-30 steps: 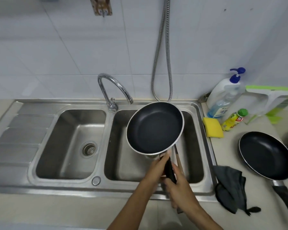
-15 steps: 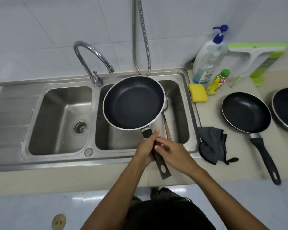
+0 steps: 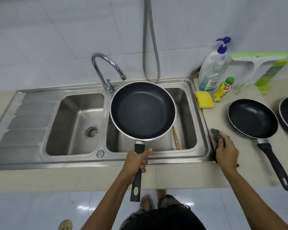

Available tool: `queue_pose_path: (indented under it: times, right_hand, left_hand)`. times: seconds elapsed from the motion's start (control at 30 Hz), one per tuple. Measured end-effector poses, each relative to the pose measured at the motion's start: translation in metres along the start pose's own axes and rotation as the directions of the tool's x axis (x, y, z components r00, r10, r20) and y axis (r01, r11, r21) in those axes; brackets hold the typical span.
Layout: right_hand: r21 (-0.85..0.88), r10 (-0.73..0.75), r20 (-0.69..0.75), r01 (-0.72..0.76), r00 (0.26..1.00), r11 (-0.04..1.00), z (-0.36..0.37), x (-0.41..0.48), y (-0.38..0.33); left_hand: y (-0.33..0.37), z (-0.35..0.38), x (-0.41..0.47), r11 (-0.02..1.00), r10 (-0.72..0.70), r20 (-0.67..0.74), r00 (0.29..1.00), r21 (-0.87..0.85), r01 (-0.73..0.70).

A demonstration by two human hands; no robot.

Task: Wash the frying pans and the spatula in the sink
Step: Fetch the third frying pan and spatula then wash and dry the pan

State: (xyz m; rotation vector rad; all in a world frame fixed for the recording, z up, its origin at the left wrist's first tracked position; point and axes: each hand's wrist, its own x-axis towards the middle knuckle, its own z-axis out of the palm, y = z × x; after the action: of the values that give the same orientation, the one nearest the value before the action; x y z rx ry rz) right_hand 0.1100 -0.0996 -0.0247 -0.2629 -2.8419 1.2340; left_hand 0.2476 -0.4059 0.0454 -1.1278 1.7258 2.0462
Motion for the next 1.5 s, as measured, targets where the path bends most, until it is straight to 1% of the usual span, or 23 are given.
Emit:
queue_pose_path:
  times: [0.07, 0.13, 0.2, 0.27, 0.33, 0.37, 0.4, 0.43, 0.5, 0.57, 0.63, 0.73, 0.77, 0.87, 0.9, 0.93, 1.07, 1.2, 1.3, 1.37, 1.4, 1.43, 1.5]
  right_hand:
    - [0.189, 0.044, -0.024, -0.039, 0.999, 0.981, -0.005, 0.003, -0.056]
    - [0.267, -0.154, 0.014, 0.145, 0.988, 0.953, -0.006, -0.007, -0.12]
    - [0.253, -0.4, 0.142, 0.358, 0.905, 0.899, 0.004, -0.027, -0.176]
    - [0.189, -0.557, 0.449, 0.535, 0.699, 0.823, 0.028, -0.056, -0.211]
    - [0.098, -0.545, 0.719, 0.712, 0.432, 0.695, 0.065, -0.08, -0.229]
    - [0.051, -0.522, 0.772, 0.783, 0.362, 0.619, 0.084, -0.084, -0.235]
    - [0.023, -0.531, 0.774, 0.823, 0.345, 0.567, 0.099, -0.08, -0.245]
    - [-0.012, -0.56, 0.742, 0.842, 0.369, 0.539, 0.111, -0.069, -0.255]
    - [-0.175, -0.594, 0.639, 0.844, 0.489, 0.506, 0.123, -0.035, -0.278]
    - [-0.338, -0.536, 0.601, 0.796, 0.594, 0.503, 0.116, 0.008, -0.283]
    - [-0.404, -0.517, 0.59, 0.781, 0.62, 0.476, 0.095, 0.03, -0.265]
    - [-0.443, -0.487, 0.628, 0.793, 0.607, 0.418, 0.055, -0.002, -0.219]
    - [-0.385, -0.488, 0.659, 0.814, 0.573, 0.435, 0.048, -0.029, -0.207]
    - [-0.032, -0.507, 0.778, 0.829, 0.372, 0.559, 0.059, -0.097, -0.227]
    - [0.028, -0.54, 0.761, 0.813, 0.36, 0.582, 0.074, -0.099, -0.245]
    - [0.001, -0.561, 0.728, 0.818, 0.394, 0.575, 0.094, -0.087, -0.262]
    - [-0.339, -0.52, 0.541, 0.738, 0.661, 0.584, 0.116, 0.019, -0.293]
    - [-0.466, -0.513, 0.469, 0.695, 0.719, 0.547, 0.065, 0.083, -0.247]
    - [-0.389, -0.409, 0.603, 0.7, 0.685, 0.599, 0.031, 0.036, -0.199]
    - [-0.178, -0.401, 0.752, 0.747, 0.524, 0.641, 0.033, -0.017, -0.2]
    - [-0.048, -0.475, 0.753, 0.759, 0.454, 0.649, 0.04, -0.032, -0.216]
    - [0.018, -0.541, 0.719, 0.766, 0.436, 0.642, 0.051, -0.033, -0.236]
    - [-0.097, -0.592, 0.615, 0.795, 0.521, 0.599, 0.082, 0.0, -0.27]
  left_hand:
    - [0.0, -0.009, -0.006, 1.0, 0.003, 0.019, 1.0, 0.007, -0.003]
    - [0.0, -0.017, -0.012, 1.0, 0.007, 0.041, 0.999, 0.01, -0.007]
    - [0.0, -0.022, -0.02, 1.0, 0.005, 0.068, 0.998, 0.015, -0.006]
    - [0.001, -0.025, -0.027, 0.999, -0.004, 0.098, 0.995, 0.046, -0.001]
    - [0.003, -0.031, -0.035, 0.997, -0.002, 0.13, 0.991, 0.077, -0.008]
    - [0.004, -0.034, -0.038, 0.996, 0.003, 0.144, 0.99, 0.093, -0.016]
    - [0.004, -0.038, -0.041, 0.993, 0.007, 0.156, 0.988, 0.112, -0.025]
    - [0.005, -0.041, -0.044, 0.991, 0.009, 0.175, 0.985, 0.128, -0.032]
    - [0.005, -0.046, -0.05, 0.991, 0.022, 0.213, 0.977, 0.123, -0.049]
    - [0.007, -0.05, -0.053, 0.993, 0.043, 0.212, 0.976, 0.096, -0.065]
    - [0.009, -0.056, -0.051, 0.994, 0.057, 0.199, 0.978, 0.082, -0.075]
    - [0.011, -0.068, -0.046, 0.992, 0.06, 0.204, 0.977, 0.094, -0.08]
    - [0.011, -0.069, -0.044, 0.992, 0.055, 0.208, 0.977, 0.103, -0.078]
    - [0.017, -0.057, -0.042, 0.988, 0.021, 0.228, 0.973, 0.145, -0.056]
    - [0.02, -0.051, -0.042, 0.985, 0.012, 0.241, 0.97, 0.165, -0.053]
    - [0.023, -0.045, -0.042, 0.983, 0.007, 0.255, 0.967, 0.178, -0.055]
    - [0.04, -0.025, -0.034, 0.987, 0.042, 0.28, 0.959, 0.135, -0.083]
    - [0.052, -0.026, -0.017, 0.992, 0.065, 0.25, 0.966, 0.086, -0.089]
    - [0.056, -0.024, -0.004, 0.985, 0.096, 0.198, 0.976, 0.122, -0.121]
    - [0.058, -0.017, 0.0, 0.968, 0.128, 0.186, 0.974, 0.191, -0.163]
    - [0.058, -0.012, 0.0, 0.954, 0.138, 0.195, 0.971, 0.237, -0.183]
    - [0.059, -0.007, -0.001, 0.939, 0.143, 0.206, 0.968, 0.281, -0.199]
    - [0.06, 0.005, -0.004, 0.927, 0.145, 0.219, 0.965, 0.311, -0.21]
